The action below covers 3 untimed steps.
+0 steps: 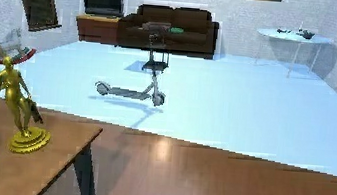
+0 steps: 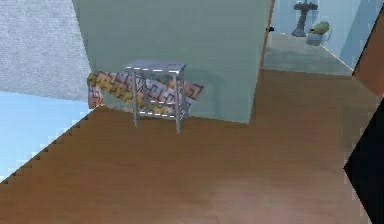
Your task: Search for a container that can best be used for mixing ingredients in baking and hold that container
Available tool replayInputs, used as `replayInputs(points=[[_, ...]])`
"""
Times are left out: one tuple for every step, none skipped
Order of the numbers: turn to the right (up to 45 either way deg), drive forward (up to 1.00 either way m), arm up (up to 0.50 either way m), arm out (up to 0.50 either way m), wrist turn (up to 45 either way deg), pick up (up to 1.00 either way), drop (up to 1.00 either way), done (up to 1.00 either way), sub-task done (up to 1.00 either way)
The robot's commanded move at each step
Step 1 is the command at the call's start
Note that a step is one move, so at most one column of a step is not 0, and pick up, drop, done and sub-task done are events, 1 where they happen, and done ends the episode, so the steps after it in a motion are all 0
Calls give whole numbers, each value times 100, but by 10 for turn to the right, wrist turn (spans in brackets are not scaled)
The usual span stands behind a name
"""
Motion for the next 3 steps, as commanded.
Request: replayInputs(points=[[-450,0,0,0,0,0,0,0,0],[-450,0,0,0,0,0,0,0,0],[-450,0,0,0,0,0,0,0,0]])
